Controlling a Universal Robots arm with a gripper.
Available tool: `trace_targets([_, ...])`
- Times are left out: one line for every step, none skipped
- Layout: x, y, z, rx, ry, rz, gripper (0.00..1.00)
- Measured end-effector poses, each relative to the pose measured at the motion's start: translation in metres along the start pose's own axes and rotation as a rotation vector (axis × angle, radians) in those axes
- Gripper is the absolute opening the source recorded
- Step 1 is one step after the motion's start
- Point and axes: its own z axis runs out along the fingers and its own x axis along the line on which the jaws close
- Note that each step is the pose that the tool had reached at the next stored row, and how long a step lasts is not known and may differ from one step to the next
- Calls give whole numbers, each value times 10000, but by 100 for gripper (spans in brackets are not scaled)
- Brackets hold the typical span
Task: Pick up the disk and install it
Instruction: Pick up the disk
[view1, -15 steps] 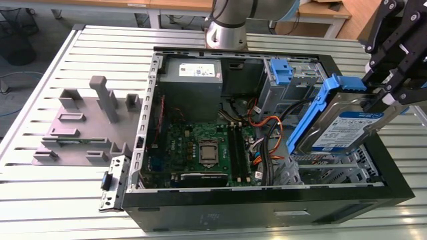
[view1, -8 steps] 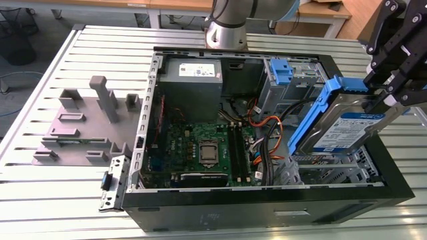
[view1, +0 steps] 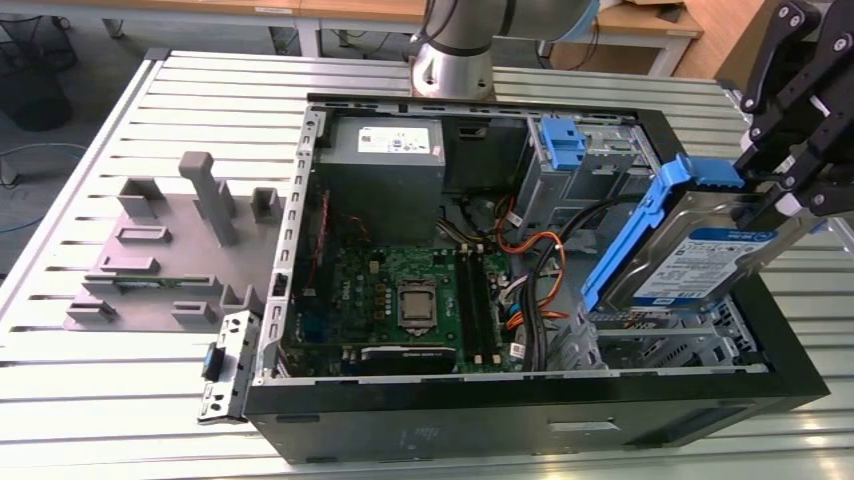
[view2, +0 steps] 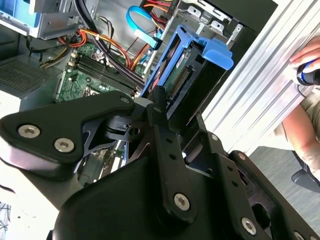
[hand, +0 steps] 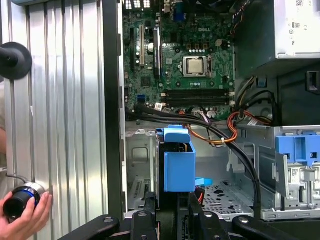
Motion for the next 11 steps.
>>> trace_targets([3,-7,3,0,0,0,35])
trace_targets([6,-13,6,0,1,0,35])
trace_targets([9,-19,9,0,1,0,35])
trace_targets([14,-24,12,0,1,0,35])
trace_targets([19,-29,16,0,0,0,35])
trace_targets([24,-34,22,0,-1,-1,35])
trace_targets([29,-36,27,0,-1,1,35])
trace_targets([33,-39,32,0,-1,0,35])
trace_targets([34,-43,35,0,1,0,35])
trace_targets([35,-51,37,0,2,0,35])
trace_targets([35,-60,40,0,1,0,35])
